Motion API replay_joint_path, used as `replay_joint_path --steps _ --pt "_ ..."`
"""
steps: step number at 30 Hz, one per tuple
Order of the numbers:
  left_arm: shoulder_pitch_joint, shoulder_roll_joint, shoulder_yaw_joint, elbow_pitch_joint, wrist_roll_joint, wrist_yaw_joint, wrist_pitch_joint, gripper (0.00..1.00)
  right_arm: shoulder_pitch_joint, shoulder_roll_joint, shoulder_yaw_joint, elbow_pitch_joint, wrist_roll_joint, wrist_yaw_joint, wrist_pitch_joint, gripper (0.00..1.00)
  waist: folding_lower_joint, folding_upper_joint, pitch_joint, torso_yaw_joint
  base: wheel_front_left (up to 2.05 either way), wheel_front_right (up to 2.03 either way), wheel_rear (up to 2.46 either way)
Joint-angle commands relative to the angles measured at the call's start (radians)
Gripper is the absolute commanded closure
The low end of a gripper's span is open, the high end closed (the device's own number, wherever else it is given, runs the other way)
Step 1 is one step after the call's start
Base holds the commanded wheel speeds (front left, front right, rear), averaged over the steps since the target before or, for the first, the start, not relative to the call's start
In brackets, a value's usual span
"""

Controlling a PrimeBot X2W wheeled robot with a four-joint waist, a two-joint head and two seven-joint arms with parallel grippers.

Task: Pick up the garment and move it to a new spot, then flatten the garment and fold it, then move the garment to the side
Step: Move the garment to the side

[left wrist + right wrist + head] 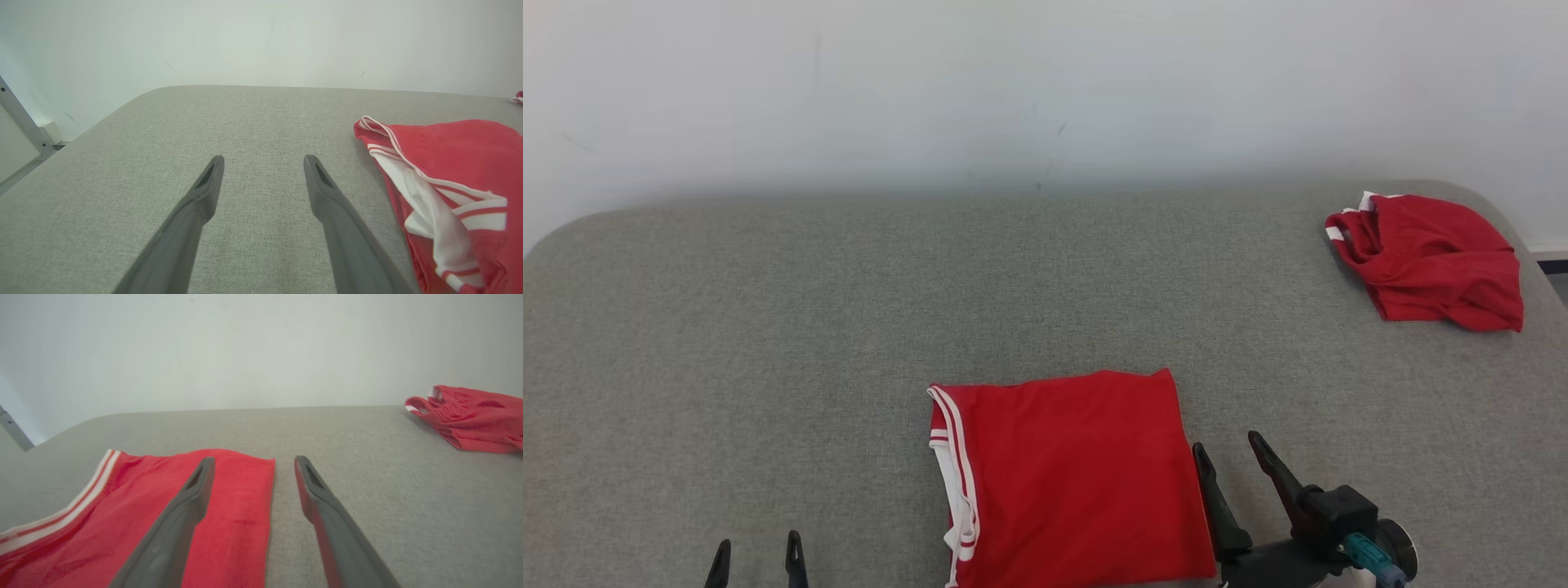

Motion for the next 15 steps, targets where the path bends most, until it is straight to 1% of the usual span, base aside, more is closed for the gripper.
replay_joint_path --steps 1,3,4,8,13,15 --pt "-0.006 -0.001 0.000 -0.002 -0.001 0.000 -0.003 0.00 -0.037 0.000 0.002 0.082 -0.009 -0.003 -0.002 0.00 0.0000 0.0000 0.006 0.007 0.00 0.00 0.00" --pt "-0.007 -0.001 -0.001 -0.002 0.000 -0.002 -0.003 0.00 -0.108 0.001 0.012 0.169 -0.010 -0.003 -0.002 0.00 0.0000 0.0000 0.011 0.013 0.00 0.00 0.00" --pt "-0.010 -0.001 0.000 -0.001 0.000 -0.004 -0.003 0.00 -0.133 0.001 0.013 0.229 -0.017 -0.003 -0.002 0.00 0.0000 0.0000 0.015 0.018 0.00 0.00 0.00" --pt "-0.025 -0.001 -0.005 0.004 -0.002 -0.005 -0.003 0.00 -0.226 0.000 0.020 0.407 -0.006 -0.003 -0.002 0.00 0.0000 0.0000 0.029 0.037 0.00 0.00 0.00" --pt "-0.038 -0.001 -0.009 0.005 -0.009 -0.004 -0.003 0.00 -0.311 0.000 0.036 0.590 0.032 -0.003 -0.002 0.00 0.0000 0.0000 0.050 0.053 0.00 0.00 0.00" --pt "-0.042 -0.001 -0.008 0.004 -0.010 -0.004 -0.003 0.00 -0.336 0.000 0.057 0.638 0.053 -0.003 -0.002 0.00 0.0000 0.0000 0.057 0.055 0.00 0.00 0.00"
